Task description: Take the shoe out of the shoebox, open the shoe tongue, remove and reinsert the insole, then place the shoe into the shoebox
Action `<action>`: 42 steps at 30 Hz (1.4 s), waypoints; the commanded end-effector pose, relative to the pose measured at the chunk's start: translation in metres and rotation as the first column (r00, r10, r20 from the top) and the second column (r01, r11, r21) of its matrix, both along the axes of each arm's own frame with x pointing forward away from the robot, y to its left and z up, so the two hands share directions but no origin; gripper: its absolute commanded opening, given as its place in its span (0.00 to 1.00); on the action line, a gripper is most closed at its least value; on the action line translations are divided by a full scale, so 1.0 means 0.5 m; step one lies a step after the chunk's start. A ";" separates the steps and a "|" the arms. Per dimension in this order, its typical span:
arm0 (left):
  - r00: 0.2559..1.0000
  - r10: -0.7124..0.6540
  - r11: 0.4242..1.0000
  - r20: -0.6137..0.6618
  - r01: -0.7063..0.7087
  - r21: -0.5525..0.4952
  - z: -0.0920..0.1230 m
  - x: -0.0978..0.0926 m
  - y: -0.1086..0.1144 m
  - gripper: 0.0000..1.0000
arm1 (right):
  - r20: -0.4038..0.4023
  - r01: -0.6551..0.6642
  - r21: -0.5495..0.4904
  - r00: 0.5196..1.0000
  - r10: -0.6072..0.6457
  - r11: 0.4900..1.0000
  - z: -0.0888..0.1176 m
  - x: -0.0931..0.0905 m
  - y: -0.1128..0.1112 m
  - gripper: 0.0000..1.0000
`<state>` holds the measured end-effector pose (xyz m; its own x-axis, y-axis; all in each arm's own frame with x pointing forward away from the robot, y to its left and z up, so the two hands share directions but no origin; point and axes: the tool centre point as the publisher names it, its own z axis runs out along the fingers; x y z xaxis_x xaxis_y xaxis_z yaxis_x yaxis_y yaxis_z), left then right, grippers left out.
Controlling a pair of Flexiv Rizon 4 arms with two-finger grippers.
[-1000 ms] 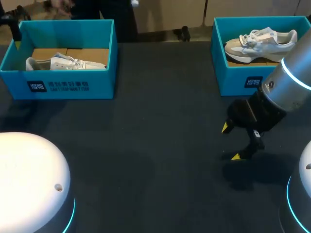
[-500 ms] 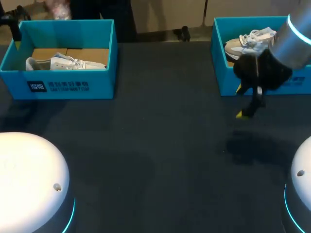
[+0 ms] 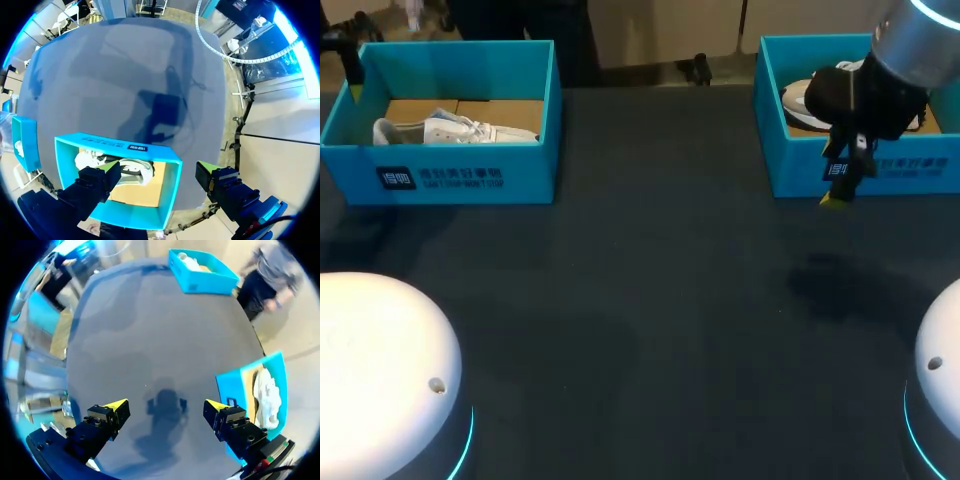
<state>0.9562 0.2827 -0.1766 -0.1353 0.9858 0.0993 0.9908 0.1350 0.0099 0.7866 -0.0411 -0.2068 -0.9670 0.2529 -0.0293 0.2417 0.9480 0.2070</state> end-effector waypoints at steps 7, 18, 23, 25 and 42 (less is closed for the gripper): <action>1.000 -0.001 1.000 0.001 0.001 0.003 0.001 -0.001 0.000 1.00 | -0.080 0.500 -0.111 0.857 -0.509 0.859 0.058 0.237 -0.176 1.00; 1.000 -0.001 1.000 0.001 0.001 0.003 0.001 -0.001 0.000 1.00 | -0.127 0.511 -0.006 0.852 -0.508 0.859 0.071 0.264 -0.213 1.00; 1.000 -0.001 1.000 0.001 0.001 0.003 0.001 -0.001 0.000 1.00 | -0.113 0.610 -0.088 0.779 -0.616 0.788 0.069 0.305 -0.230 1.00; 1.000 -0.001 1.000 0.001 0.001 0.003 0.001 -0.001 0.000 1.00 | -0.081 0.701 -0.158 0.693 -0.717 0.695 0.077 0.346 -0.253 1.00; 1.000 -0.001 1.000 0.001 0.001 0.003 0.001 -0.001 0.000 1.00 | -0.043 0.805 -0.060 0.589 -0.807 0.590 0.079 0.468 -0.310 1.00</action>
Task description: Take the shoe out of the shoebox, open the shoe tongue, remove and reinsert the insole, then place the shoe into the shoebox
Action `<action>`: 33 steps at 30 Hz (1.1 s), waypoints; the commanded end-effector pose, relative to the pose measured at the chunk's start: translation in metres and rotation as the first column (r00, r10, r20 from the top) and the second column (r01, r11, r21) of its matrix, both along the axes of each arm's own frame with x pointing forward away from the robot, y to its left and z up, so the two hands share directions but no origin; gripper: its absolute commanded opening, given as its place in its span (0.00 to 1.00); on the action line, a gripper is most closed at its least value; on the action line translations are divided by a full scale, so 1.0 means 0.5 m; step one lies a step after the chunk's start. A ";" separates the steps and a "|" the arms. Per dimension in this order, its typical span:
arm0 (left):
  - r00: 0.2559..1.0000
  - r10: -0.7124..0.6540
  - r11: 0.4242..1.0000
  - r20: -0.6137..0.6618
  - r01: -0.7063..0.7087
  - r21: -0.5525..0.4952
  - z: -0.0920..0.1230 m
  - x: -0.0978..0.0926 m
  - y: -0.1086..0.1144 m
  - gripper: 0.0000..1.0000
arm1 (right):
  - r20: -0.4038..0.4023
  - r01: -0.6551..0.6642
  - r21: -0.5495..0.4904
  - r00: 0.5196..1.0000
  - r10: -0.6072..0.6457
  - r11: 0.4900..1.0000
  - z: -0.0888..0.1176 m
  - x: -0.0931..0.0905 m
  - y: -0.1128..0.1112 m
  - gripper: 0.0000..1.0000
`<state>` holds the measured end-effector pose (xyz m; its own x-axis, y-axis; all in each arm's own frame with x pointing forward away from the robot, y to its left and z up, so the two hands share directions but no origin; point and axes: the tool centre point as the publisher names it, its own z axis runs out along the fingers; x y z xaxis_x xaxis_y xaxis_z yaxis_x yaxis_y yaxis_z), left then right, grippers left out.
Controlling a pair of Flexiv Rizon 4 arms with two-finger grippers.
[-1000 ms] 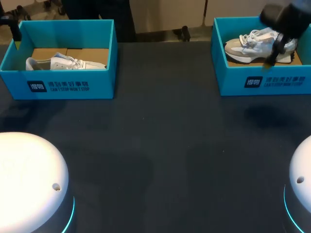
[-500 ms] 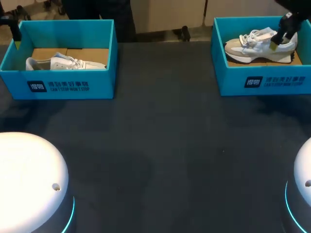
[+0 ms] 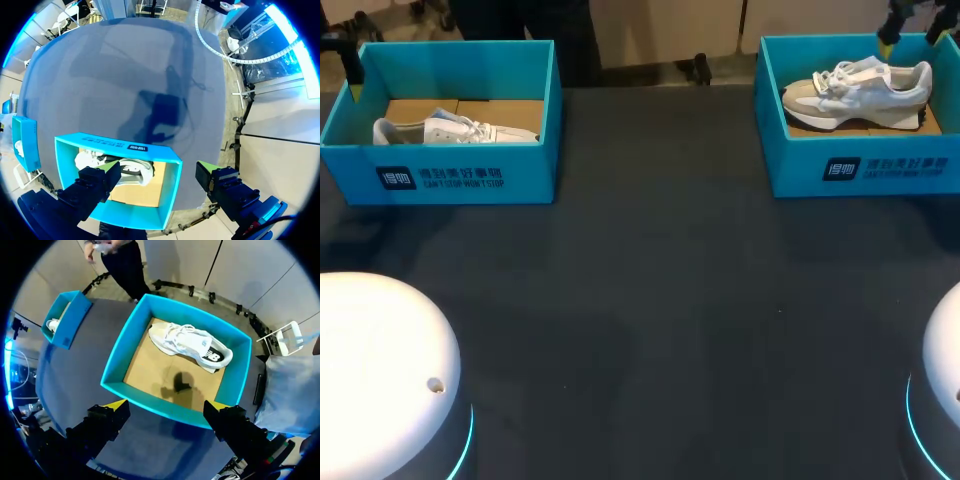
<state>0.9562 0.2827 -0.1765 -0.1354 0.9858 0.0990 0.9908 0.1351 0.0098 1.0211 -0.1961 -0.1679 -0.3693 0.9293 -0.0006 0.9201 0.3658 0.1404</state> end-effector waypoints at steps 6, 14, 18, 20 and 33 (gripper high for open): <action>1.000 -0.001 1.000 0.001 0.001 0.003 0.001 -0.001 0.000 1.00 | -0.001 0.001 -0.002 1.000 -0.001 1.000 0.002 -0.001 0.001 1.00; 1.000 -0.001 1.000 0.001 0.001 0.003 0.001 -0.001 0.000 1.00 | 0.070 0.070 -0.003 0.995 -0.070 0.998 -0.046 0.101 -0.021 1.00; 1.000 -0.001 1.000 0.001 0.001 0.003 0.001 -0.001 0.000 1.00 | 0.000 0.154 0.034 0.988 -0.154 0.988 -0.071 0.131 -0.037 1.00; 1.000 -0.001 1.000 0.001 0.001 0.003 0.001 -0.001 0.000 1.00 | 0.000 0.154 0.034 0.988 -0.154 0.988 -0.071 0.131 -0.037 1.00; 1.000 -0.001 1.000 0.001 0.001 0.003 0.001 -0.001 0.000 1.00 | 0.102 0.163 -0.024 0.982 -0.159 0.986 -0.082 0.191 -0.080 1.00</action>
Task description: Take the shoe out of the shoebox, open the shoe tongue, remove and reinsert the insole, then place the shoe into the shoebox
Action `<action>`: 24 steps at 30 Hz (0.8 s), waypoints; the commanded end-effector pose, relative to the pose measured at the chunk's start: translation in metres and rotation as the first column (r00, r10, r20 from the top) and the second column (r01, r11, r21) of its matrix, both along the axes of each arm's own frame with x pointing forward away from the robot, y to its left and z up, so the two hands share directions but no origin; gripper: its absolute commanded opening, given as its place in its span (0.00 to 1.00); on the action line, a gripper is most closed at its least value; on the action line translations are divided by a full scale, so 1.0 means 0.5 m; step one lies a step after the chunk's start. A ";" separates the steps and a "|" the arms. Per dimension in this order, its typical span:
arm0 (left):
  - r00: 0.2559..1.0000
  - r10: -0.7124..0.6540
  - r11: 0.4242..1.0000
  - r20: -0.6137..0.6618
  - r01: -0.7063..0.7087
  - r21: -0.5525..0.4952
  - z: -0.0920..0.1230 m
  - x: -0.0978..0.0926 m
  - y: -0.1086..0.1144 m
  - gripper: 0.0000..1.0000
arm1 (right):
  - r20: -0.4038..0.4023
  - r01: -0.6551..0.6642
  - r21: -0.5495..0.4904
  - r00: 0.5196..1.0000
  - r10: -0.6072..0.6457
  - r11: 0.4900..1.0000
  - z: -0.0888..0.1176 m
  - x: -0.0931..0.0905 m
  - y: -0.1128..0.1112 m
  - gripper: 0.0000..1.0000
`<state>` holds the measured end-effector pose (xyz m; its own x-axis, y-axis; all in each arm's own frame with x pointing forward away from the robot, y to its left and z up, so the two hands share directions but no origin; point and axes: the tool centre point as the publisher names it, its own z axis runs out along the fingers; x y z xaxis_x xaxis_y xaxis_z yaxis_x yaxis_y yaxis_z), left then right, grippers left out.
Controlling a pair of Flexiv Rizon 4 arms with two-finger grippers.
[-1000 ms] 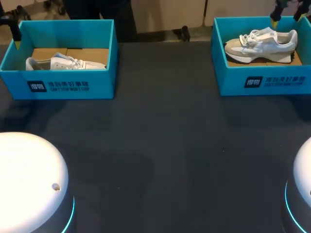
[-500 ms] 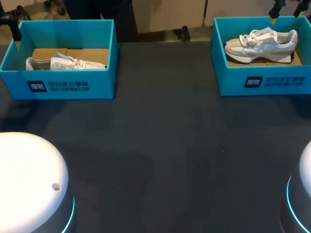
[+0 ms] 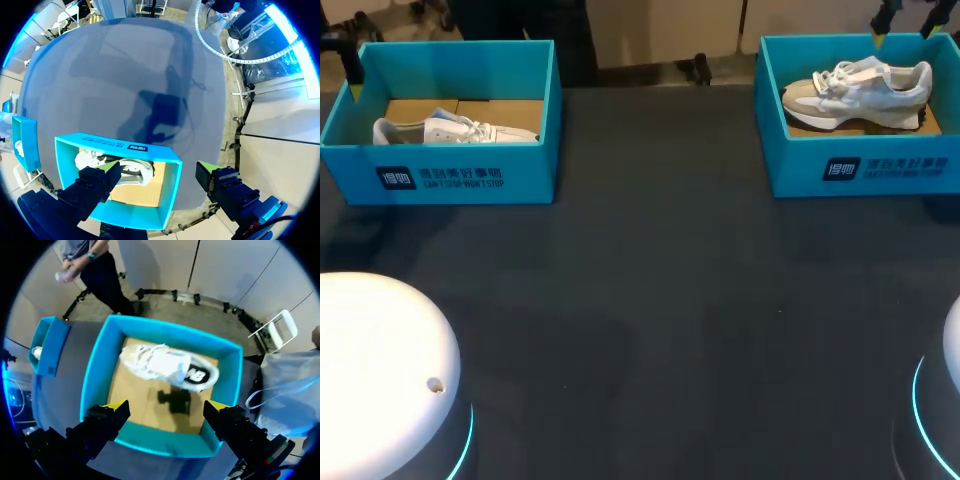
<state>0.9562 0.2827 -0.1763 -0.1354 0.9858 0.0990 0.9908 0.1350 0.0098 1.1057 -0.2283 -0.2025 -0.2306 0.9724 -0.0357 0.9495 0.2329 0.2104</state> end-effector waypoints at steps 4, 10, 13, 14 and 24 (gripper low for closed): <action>1.000 -0.001 1.000 0.001 0.001 0.003 0.001 -0.001 0.000 1.00 | 0.015 0.044 -0.029 0.999 -0.044 0.999 -0.020 0.035 -0.038 1.00; 1.000 -0.001 1.000 0.001 0.001 0.003 0.001 -0.001 0.000 1.00 | 0.015 0.044 -0.029 0.999 -0.044 0.999 -0.020 0.035 -0.038 1.00; 1.000 -0.001 1.000 0.001 0.001 0.003 0.001 -0.001 0.000 1.00 | 0.015 0.044 -0.029 0.999 -0.044 0.999 -0.020 0.035 -0.038 1.00; 1.000 -0.001 1.000 0.001 0.001 0.003 0.001 -0.001 0.000 1.00 | 0.015 0.044 -0.029 0.999 -0.044 0.999 -0.020 0.035 -0.038 1.00; 1.000 -0.001 1.000 0.001 0.001 0.003 0.001 -0.001 0.000 1.00 | -0.030 0.041 -0.086 0.999 -0.044 0.995 -0.089 0.070 -0.080 1.00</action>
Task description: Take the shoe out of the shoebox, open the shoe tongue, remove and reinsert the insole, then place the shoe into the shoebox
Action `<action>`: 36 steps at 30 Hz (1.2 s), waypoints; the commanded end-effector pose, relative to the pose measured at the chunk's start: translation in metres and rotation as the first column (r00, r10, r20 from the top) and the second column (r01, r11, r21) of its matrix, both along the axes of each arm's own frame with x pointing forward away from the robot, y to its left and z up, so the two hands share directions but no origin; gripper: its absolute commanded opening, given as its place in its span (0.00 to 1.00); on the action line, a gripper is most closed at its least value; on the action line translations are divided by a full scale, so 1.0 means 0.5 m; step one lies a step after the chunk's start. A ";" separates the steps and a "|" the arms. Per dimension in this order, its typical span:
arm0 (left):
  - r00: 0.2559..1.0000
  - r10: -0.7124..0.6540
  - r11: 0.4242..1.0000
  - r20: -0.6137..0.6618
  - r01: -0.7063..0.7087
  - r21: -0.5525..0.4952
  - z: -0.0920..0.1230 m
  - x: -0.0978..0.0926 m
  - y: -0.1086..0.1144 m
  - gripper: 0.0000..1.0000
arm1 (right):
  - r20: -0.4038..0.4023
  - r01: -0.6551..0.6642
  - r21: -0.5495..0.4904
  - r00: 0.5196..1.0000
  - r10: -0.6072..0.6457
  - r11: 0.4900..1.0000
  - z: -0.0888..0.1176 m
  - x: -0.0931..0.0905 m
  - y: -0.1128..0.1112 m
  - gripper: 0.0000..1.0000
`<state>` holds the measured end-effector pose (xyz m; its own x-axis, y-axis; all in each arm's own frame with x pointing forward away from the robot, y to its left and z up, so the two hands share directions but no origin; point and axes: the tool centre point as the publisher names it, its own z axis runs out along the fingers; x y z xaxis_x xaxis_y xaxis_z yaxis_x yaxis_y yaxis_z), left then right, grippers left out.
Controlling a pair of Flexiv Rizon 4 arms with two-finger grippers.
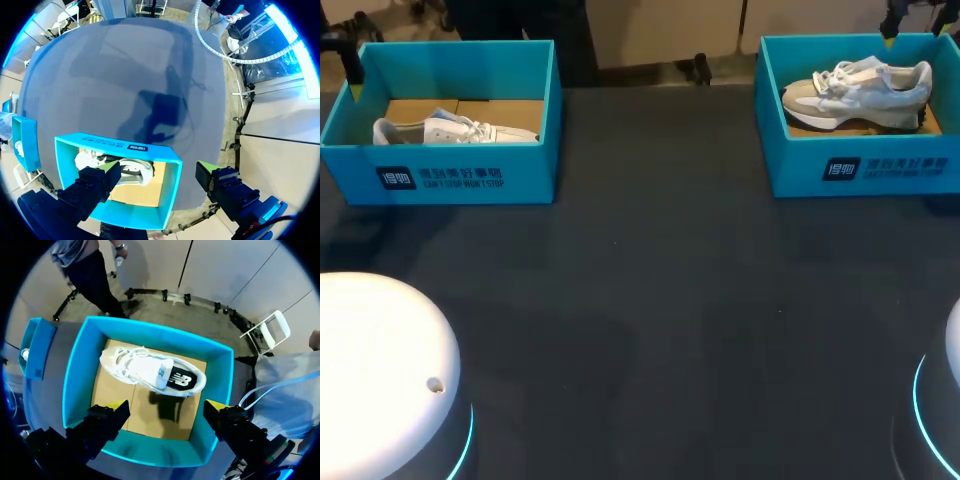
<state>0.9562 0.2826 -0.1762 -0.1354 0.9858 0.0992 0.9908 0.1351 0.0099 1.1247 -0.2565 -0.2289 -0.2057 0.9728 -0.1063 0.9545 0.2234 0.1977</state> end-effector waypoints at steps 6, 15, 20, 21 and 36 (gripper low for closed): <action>1.000 -0.001 1.000 0.001 0.001 0.003 0.000 -0.001 0.001 1.00 | -0.045 0.015 -0.111 0.999 -0.020 0.994 -0.083 0.050 -0.049 1.00; 1.000 -0.001 1.000 0.001 0.001 0.003 0.000 -0.001 0.001 1.00 | -0.076 0.045 -0.148 0.995 -0.056 0.988 -0.131 0.070 -0.103 1.00; 1.000 -0.001 1.000 0.001 0.001 0.003 0.000 -0.001 0.001 1.00 | -0.080 0.074 -0.141 0.993 -0.085 0.987 -0.137 0.077 -0.129 0.96; 1.000 -0.001 1.000 0.001 0.001 0.003 0.000 -0.001 0.001 1.00 | -0.082 0.074 -0.140 0.993 -0.086 0.987 -0.139 0.079 -0.130 0.93; 1.000 -0.001 1.000 0.001 0.001 0.003 0.000 -0.001 0.001 1.00 | -0.129 0.086 -0.124 0.986 -0.102 0.989 -0.193 0.104 -0.144 0.87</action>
